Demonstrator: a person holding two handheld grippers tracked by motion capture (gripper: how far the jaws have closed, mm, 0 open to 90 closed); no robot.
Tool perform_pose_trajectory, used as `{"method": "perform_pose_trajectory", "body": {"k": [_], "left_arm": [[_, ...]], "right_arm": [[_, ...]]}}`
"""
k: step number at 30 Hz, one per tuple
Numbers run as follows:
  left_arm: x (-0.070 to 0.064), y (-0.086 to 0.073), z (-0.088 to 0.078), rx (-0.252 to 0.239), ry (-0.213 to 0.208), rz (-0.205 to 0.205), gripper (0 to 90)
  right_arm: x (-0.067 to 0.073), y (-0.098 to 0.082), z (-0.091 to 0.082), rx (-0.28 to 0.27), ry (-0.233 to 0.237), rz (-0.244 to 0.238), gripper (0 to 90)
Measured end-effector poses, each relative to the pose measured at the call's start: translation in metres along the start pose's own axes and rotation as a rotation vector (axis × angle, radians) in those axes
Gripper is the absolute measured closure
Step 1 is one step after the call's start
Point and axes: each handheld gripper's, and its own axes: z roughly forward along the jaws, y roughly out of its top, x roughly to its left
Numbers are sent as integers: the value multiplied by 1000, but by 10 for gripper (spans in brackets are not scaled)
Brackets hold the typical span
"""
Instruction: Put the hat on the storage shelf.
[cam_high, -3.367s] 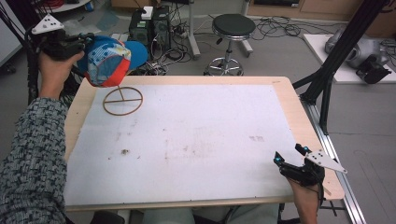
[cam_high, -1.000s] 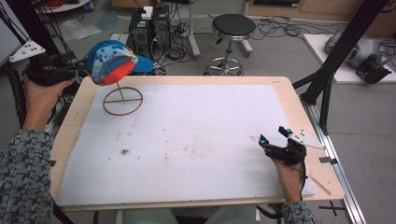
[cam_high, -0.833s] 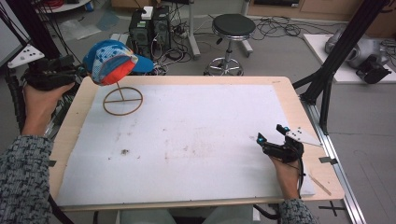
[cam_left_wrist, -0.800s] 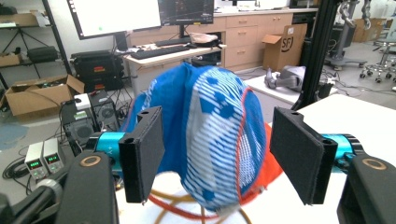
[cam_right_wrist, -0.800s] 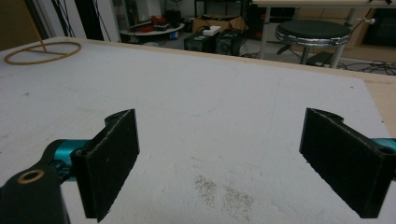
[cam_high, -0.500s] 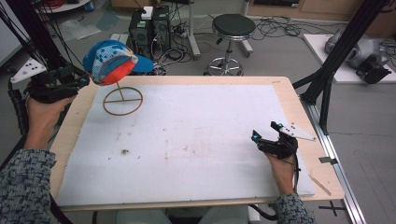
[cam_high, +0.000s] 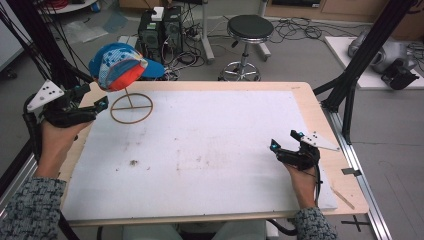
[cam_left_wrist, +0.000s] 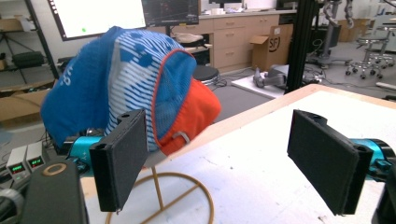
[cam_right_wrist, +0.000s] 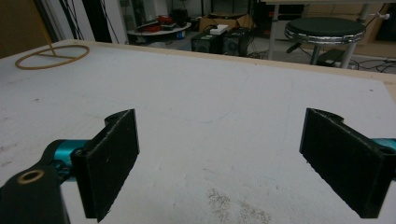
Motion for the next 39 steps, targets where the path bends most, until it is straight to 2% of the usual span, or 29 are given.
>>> {"method": "perform_pose_trajectory", "body": {"k": [7, 12, 20, 25, 32, 33, 39], "left_arm": [[-12, -13, -11, -24, 26, -26, 202], [-18, -32, -18, -7, 49, -51, 200], [-26, -57, -29, -1, 78, -65, 200], [-29, -65, -30, 20, 95, -51, 199], [-35, -75, -28, 14, 97, -55, 199], [-38, -77, -26, 31, 95, -43, 199], [-39, -79, -27, 28, 100, -46, 199]], "right_arm": [[0, 0, 1, 4, 1, 6, 110], [1, -1, 5, 17, 12, 15, 111], [1, -2, 9, 21, 17, 18, 110], [0, -2, 12, 26, 20, 26, 111], [1, -2, 15, 30, 22, 20, 111], [1, -2, 15, 31, 23, 21, 110], [1, -2, 13, 31, 21, 34, 110]]}}
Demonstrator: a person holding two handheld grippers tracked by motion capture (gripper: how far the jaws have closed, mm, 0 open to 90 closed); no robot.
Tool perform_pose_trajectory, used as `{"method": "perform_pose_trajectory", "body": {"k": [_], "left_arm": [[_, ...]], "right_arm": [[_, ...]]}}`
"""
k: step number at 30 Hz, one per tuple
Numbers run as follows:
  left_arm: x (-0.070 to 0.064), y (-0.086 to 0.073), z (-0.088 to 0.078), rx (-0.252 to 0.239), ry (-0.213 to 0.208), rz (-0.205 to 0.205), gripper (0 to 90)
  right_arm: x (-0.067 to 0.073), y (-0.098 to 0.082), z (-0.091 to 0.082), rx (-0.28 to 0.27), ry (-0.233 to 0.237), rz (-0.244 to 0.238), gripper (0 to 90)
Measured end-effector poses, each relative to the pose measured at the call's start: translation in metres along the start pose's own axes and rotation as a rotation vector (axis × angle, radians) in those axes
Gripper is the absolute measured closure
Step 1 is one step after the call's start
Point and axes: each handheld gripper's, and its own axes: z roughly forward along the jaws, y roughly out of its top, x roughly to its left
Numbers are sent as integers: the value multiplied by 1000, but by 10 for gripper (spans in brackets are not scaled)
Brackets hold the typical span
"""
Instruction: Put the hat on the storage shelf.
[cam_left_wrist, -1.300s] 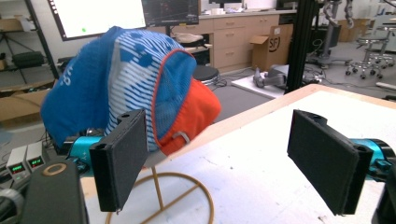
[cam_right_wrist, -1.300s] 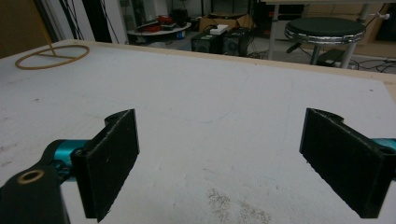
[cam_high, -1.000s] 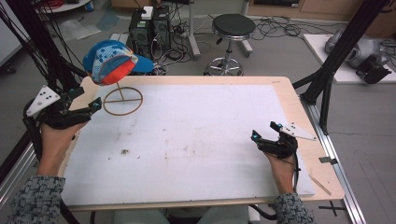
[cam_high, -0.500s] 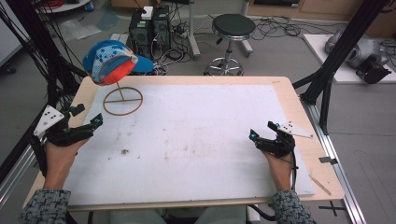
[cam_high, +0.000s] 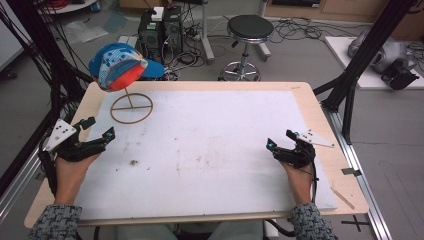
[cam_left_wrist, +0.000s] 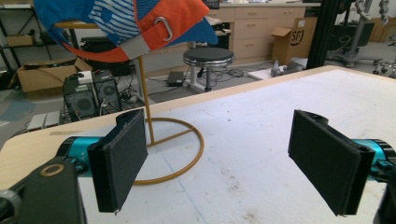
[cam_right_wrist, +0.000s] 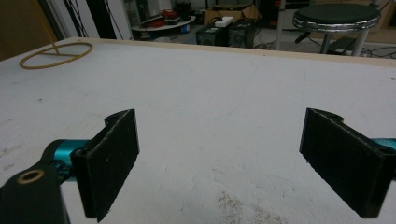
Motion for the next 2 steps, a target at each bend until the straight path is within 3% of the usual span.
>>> {"method": "perform_pose_trajectory", "body": {"k": [2], "left_arm": [[0, -1, 0, 1, -1, -4, 199]], "right_arm": [[0, 0, 0, -4, 4, -1, 110]]}}
